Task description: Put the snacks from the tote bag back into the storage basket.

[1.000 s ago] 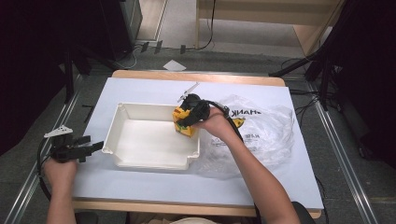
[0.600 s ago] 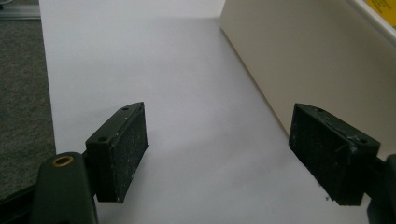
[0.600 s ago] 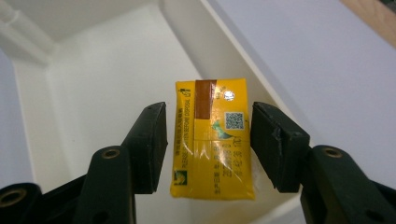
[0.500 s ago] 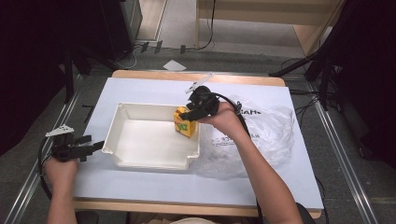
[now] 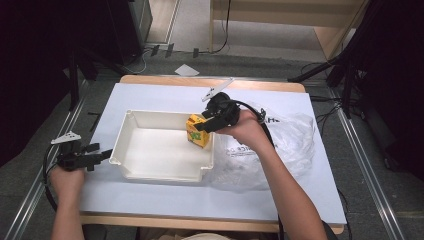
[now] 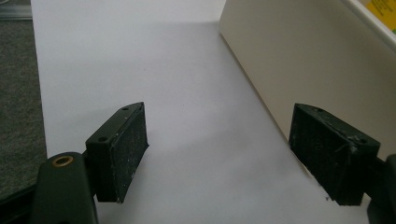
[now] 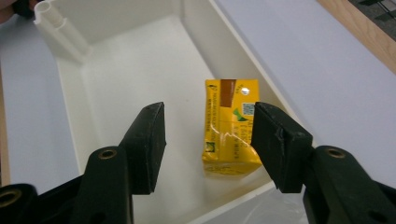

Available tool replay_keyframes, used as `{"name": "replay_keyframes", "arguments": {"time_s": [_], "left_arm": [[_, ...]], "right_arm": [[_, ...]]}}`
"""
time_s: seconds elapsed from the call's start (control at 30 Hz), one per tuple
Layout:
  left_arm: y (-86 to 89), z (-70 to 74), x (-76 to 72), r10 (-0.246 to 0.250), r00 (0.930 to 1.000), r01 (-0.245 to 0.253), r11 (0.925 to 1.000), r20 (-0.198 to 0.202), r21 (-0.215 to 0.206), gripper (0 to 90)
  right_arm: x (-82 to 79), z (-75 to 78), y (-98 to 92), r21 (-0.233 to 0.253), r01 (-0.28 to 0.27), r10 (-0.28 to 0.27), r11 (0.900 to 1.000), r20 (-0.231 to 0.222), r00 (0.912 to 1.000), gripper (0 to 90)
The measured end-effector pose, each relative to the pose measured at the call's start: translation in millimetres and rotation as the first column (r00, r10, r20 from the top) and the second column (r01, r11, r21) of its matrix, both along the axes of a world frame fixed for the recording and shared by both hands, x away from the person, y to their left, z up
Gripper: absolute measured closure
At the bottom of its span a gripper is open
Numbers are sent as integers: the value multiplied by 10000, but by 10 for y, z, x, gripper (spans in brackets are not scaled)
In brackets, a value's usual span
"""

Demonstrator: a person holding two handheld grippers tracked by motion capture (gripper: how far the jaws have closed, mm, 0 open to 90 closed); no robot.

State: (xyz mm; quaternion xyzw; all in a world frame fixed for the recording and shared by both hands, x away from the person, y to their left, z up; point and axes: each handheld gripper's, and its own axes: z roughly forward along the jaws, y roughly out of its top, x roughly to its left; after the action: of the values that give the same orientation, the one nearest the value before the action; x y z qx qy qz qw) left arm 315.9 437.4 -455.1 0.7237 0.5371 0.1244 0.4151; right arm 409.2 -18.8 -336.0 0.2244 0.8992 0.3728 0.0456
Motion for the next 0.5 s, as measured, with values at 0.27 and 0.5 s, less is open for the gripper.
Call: {"name": "replay_keyframes", "arguments": {"time_s": [0.27,0.5], "left_arm": [[-6,1,14,18,10000,-18,10000,38,-79,207],[-1,3,17,11,10000,-10,9999,49,-117,207]], "right_arm": [[-74,-25,66,-86,-632,630,9980,-121,9979,509],[-77,-81,109,-212,-890,885,9958,-240,9958,669]]}}
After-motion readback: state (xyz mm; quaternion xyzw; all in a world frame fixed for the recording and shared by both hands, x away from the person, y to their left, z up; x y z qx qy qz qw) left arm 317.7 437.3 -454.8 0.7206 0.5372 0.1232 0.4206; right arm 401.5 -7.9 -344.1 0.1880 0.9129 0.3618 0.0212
